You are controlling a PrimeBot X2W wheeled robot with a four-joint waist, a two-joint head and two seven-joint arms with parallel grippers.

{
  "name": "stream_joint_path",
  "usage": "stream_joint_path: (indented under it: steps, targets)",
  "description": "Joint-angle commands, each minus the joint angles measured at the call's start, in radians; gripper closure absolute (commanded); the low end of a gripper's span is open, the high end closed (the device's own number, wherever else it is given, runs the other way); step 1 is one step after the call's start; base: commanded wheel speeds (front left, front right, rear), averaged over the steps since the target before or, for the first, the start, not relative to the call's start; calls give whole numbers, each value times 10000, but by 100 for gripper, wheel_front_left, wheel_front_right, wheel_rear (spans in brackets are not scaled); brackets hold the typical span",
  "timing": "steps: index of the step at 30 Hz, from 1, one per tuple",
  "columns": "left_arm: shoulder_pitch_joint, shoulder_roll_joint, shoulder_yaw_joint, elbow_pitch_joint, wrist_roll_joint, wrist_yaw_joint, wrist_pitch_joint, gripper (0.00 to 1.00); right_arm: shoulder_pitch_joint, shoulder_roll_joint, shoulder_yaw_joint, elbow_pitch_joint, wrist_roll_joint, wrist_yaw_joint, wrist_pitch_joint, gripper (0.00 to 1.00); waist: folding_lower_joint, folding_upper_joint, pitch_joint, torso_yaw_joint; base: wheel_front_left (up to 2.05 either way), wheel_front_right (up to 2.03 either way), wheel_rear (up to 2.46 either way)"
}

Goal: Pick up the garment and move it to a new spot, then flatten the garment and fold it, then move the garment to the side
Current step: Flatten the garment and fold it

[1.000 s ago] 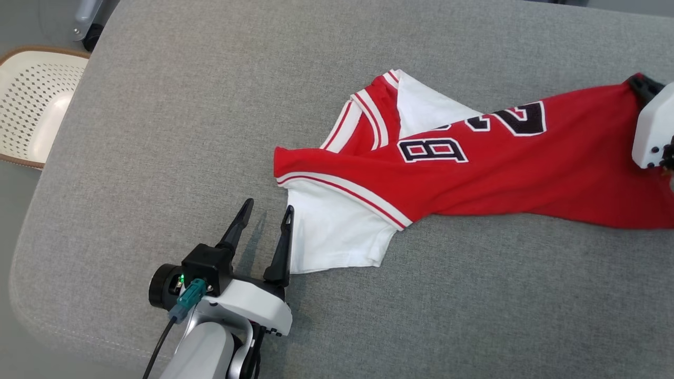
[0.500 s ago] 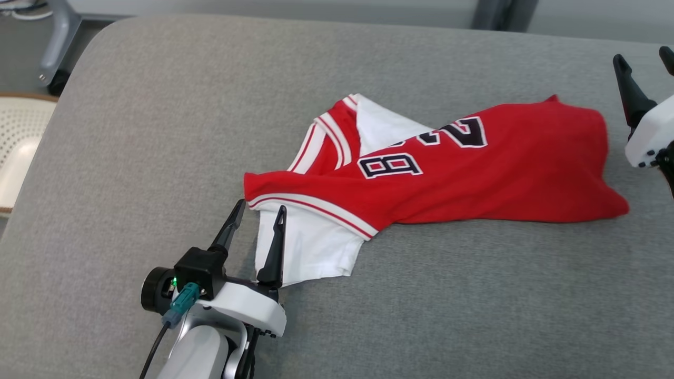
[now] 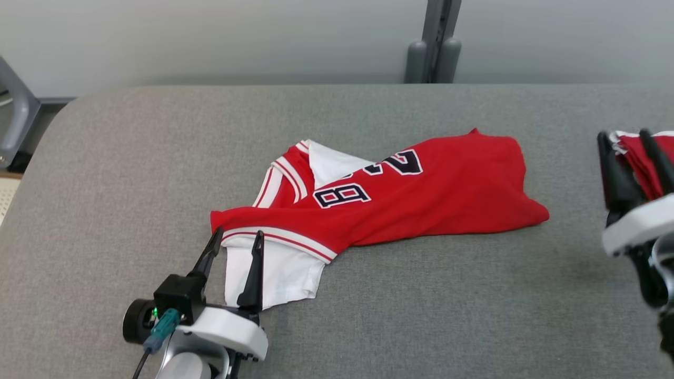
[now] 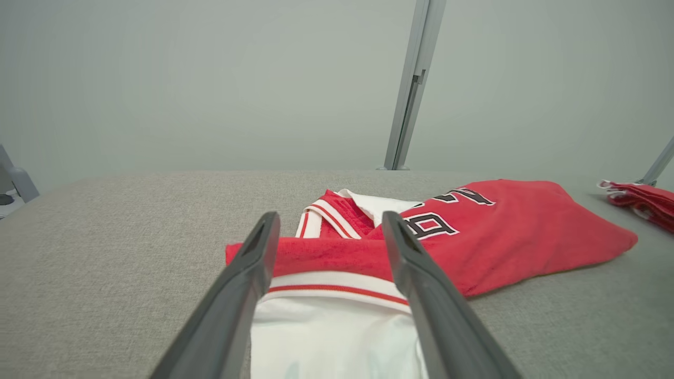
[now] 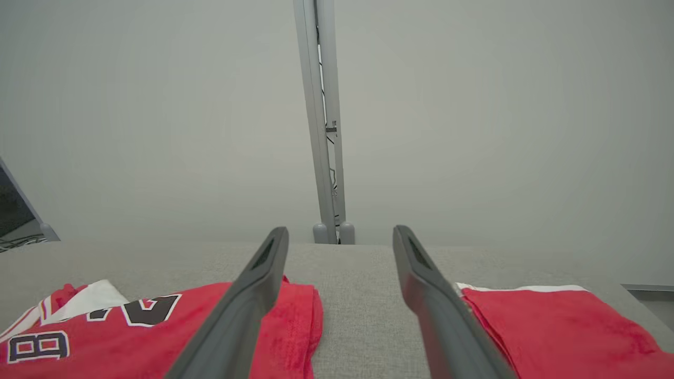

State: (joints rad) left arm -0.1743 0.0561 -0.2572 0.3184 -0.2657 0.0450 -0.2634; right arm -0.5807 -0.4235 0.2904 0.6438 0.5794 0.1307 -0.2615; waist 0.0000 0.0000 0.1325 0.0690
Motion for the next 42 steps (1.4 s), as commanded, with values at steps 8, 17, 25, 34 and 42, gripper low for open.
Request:
stream_joint_path:
  steps: [8,17,25,34,42]
  targets:
    - [859,88,364,-88,-28,-38,-11,0,3080,1910,-2092,-2389,-2336,3,-48,0,0,0,-809,-240,0,0,0]
    - [1436,64,580,-215,123,107,-10,0,4535,3341,-2465,-3318,-3504,1,-49,0,0,0,-1250,-106,0,0,0]
    - [1415,15,584,-200,41,25,-10,0,4723,3655,-2660,-3458,-3756,1,-50,0,0,0,-1312,27,0,0,0]
    - [1284,-8,565,-137,104,20,-10,0,4681,3706,-2685,-3387,-3800,1,-50,0,0,0,-1297,69,0,0,0]
    - [1294,-20,471,175,76,-10,-10,0,4669,3709,-2651,-3272,-3705,1,-50,0,0,0,-1254,98,0,0,0]
